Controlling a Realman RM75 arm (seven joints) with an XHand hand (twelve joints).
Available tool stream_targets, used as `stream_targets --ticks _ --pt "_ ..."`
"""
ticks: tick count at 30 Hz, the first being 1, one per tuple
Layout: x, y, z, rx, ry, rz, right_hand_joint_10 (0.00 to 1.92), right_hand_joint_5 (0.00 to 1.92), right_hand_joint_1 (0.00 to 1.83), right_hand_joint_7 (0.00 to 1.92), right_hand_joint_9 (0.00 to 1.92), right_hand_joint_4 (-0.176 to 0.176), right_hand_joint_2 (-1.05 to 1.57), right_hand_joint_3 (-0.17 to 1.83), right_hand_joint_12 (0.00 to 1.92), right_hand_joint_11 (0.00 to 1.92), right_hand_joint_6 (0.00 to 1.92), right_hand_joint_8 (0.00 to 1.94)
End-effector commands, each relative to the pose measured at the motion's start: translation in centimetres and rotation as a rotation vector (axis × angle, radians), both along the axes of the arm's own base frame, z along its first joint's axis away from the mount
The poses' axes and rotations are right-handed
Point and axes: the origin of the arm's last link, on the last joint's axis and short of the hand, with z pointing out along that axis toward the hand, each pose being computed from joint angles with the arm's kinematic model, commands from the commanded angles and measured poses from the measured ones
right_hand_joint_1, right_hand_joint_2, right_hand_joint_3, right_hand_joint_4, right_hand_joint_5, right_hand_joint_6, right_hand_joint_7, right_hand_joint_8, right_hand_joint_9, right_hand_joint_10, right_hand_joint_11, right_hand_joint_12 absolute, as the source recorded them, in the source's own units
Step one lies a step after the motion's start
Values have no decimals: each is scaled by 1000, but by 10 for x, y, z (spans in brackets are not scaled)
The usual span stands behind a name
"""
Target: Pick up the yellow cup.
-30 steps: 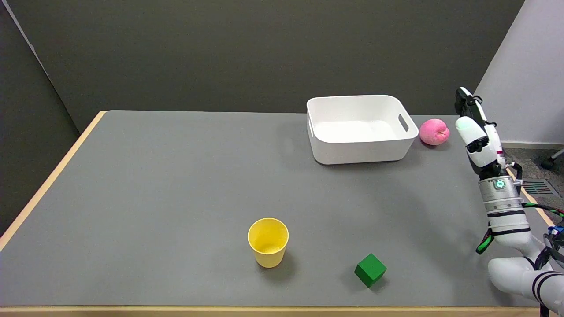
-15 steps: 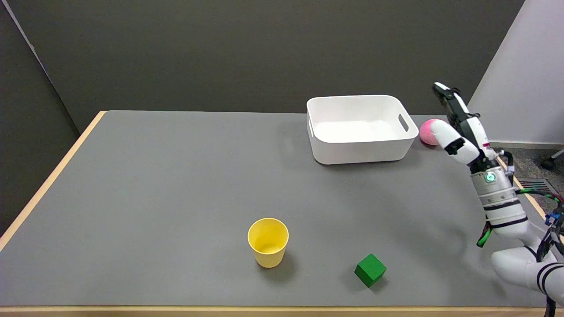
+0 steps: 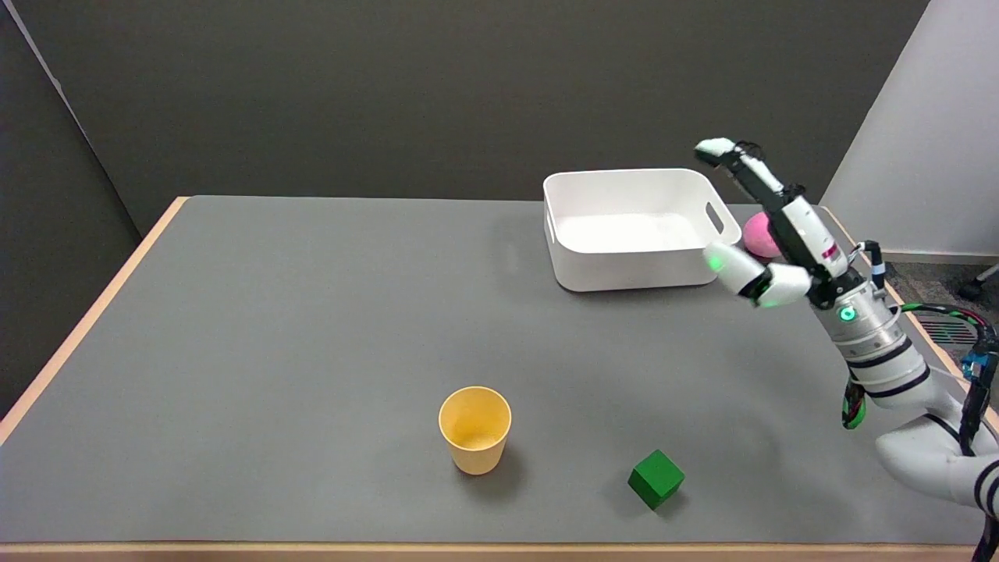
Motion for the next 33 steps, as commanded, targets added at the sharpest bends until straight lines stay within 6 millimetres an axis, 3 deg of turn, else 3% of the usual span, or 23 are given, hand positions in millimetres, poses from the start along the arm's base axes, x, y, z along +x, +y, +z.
stream_targets --ticks 1,9,12,19,25,33 --pt "6 54 -85 133 525 210 559 252 644 242 31 -39 681 844 539 -1 447 305" --pt "-22 61 -142 245 714 263 677 327 793 372 164 -23 676 935 869 -1 601 394" --pt "-25 58 -159 280 747 270 701 335 801 361 192 -16 650 1003 936 -1 674 498" --pt "-21 51 -196 347 808 288 736 335 777 391 218 -15 663 1003 996 -1 661 496" --pt "-11 48 -217 358 861 318 759 300 773 390 225 -29 639 1005 1023 -1 588 497" --pt "-16 36 -229 318 916 242 720 253 664 340 176 -21 595 983 1006 -1 528 466"
